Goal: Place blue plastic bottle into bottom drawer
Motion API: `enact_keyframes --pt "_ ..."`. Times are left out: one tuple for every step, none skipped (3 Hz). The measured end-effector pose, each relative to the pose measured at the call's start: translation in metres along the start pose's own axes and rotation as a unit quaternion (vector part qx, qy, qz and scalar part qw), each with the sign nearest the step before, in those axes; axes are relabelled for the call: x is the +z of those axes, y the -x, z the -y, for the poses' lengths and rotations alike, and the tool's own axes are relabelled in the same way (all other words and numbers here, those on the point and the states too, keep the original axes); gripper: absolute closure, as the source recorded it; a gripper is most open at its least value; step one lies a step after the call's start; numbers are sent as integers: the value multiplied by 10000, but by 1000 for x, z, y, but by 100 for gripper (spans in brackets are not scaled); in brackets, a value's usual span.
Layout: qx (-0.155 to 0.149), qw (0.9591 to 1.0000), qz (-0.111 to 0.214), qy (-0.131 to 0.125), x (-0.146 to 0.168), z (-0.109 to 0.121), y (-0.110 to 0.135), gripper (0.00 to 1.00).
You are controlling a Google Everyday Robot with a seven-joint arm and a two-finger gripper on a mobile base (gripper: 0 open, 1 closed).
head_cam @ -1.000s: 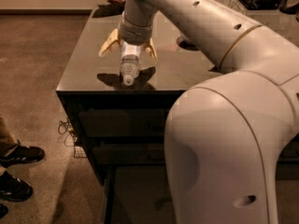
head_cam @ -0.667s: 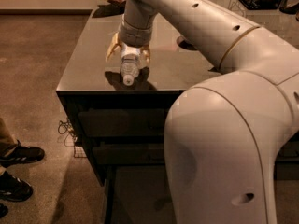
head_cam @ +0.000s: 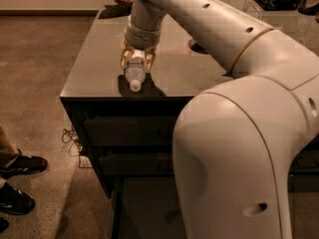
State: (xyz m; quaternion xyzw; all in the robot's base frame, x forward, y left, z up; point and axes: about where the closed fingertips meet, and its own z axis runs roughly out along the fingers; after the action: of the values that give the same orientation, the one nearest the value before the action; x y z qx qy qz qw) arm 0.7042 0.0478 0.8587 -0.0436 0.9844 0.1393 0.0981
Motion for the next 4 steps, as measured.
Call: enact_keyframes --pt "-104 9997 181 88 -14 -2 -1 91" --pt "-600 9951 718 319 -50 -2 -12 100" --pt "-1387 9821 1060 712 -79 -15 -38 100" --pt "-1694 9771 1081 696 -78 -16 -39 100"
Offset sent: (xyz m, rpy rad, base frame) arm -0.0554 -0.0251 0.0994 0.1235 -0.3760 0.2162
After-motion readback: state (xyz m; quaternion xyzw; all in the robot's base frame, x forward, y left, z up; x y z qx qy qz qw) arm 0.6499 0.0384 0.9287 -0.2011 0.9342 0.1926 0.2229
